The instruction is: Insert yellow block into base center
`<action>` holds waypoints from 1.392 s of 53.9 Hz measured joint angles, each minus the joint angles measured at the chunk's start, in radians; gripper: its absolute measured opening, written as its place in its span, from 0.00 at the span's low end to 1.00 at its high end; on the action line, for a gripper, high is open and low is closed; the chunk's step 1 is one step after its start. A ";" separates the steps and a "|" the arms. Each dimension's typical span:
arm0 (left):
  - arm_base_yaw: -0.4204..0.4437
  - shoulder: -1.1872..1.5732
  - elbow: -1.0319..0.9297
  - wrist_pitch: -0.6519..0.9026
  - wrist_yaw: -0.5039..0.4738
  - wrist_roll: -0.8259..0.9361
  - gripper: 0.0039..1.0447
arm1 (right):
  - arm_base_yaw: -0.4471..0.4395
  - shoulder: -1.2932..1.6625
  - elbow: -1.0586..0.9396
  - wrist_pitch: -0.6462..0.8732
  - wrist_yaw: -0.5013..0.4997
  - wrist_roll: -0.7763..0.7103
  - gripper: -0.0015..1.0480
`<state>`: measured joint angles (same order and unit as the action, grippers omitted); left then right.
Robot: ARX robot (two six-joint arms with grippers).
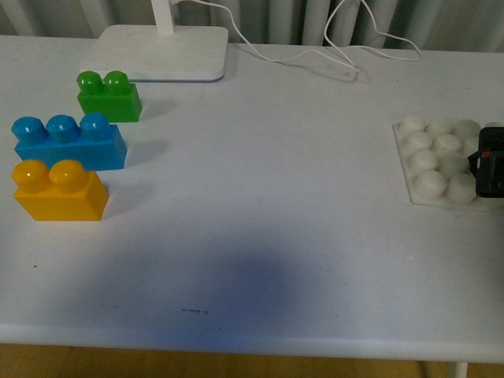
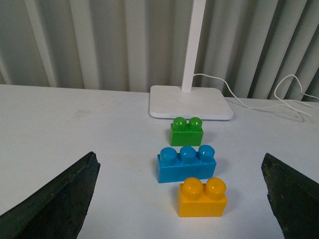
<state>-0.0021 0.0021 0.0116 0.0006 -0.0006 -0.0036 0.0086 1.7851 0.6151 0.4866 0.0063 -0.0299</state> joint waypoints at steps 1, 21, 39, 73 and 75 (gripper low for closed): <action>0.000 0.000 0.000 0.000 0.000 0.000 0.94 | 0.003 0.000 0.000 0.000 0.001 0.002 0.91; 0.000 0.000 0.000 0.000 0.000 0.000 0.94 | 0.139 0.002 -0.010 0.005 0.061 0.082 0.91; 0.000 0.000 0.000 0.000 0.000 0.000 0.94 | 0.235 0.026 0.033 -0.024 0.122 0.150 0.91; 0.000 0.000 0.000 0.000 0.000 0.000 0.94 | 0.495 0.094 0.142 -0.080 0.232 0.316 0.91; 0.000 0.000 0.000 0.000 0.000 0.000 0.94 | 0.510 0.101 0.147 -0.077 0.231 0.315 0.91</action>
<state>-0.0021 0.0021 0.0116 0.0006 -0.0006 -0.0036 0.5186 1.8858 0.7620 0.4091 0.2375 0.2855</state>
